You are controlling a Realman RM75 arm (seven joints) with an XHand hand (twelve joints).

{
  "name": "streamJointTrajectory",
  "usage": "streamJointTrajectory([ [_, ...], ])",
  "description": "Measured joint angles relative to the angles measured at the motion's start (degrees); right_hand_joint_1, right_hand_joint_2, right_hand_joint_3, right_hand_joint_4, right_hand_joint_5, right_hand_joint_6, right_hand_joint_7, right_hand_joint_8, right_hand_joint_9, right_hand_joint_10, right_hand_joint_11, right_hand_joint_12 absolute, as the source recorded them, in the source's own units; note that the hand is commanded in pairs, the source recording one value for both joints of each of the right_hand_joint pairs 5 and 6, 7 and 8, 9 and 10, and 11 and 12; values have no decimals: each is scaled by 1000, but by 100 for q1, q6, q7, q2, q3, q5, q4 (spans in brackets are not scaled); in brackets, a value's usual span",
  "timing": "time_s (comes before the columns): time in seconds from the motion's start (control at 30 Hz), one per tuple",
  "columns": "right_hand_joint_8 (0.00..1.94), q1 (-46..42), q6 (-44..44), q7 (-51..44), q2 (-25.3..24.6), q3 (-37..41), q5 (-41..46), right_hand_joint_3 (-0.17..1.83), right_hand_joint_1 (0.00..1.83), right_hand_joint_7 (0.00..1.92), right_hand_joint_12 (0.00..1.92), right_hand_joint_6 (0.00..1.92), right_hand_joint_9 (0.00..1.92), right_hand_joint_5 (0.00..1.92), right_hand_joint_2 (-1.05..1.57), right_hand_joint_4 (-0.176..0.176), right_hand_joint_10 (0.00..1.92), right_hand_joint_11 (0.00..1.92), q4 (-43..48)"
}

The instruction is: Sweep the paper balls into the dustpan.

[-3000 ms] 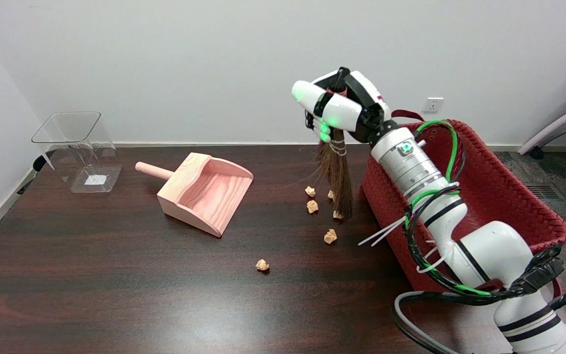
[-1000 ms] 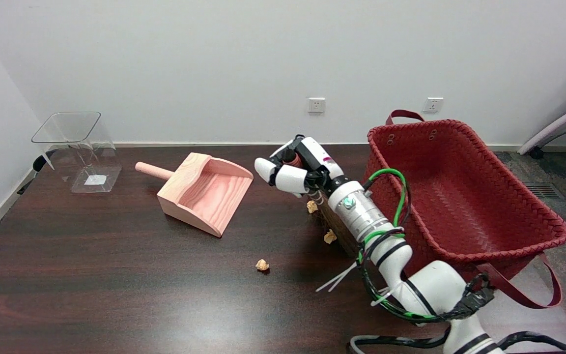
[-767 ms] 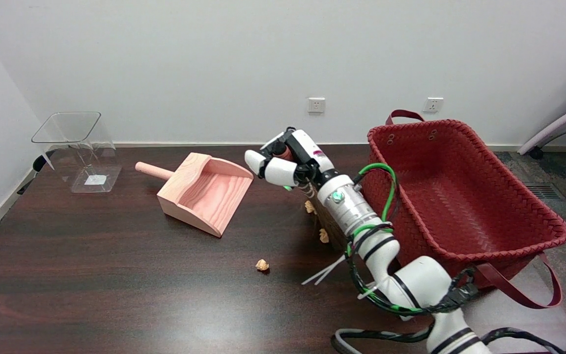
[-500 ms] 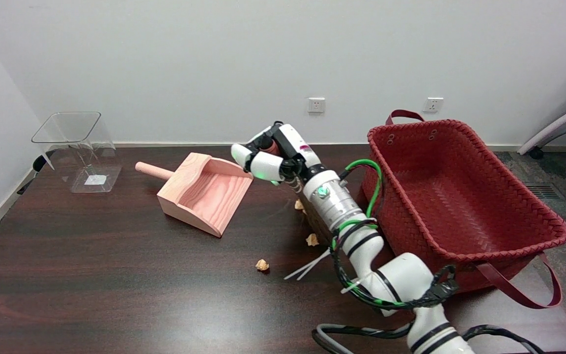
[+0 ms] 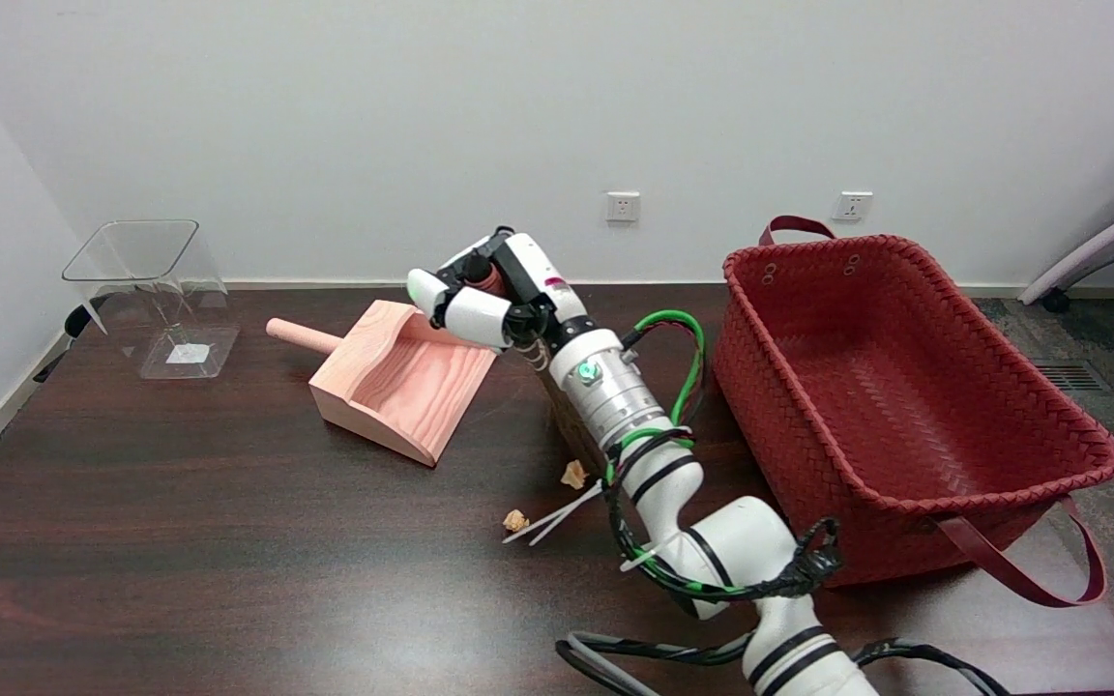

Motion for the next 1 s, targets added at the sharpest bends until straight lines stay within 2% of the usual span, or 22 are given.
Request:
streamJointTrajectory([
  [0.53, 1920, 364, -731, -315, -518, 227, 39, 981, 1010, 1920, 1920, 1920, 1920, 1920, 1571, 0, 1920, 1920, -516],
  [0.8, 1920, 380, -856, -832, -597, 396, 16, 1086, 1007, 1920, 1920, 1920, 1920, 1920, 1571, 0, 1920, 1920, -288],
  [1.0, 1920, 334, -878, -1057, -461, 528, 2, 1138, 1000, 1920, 1920, 1920, 1920, 1920, 1571, 0, 1920, 1920, -119],
])
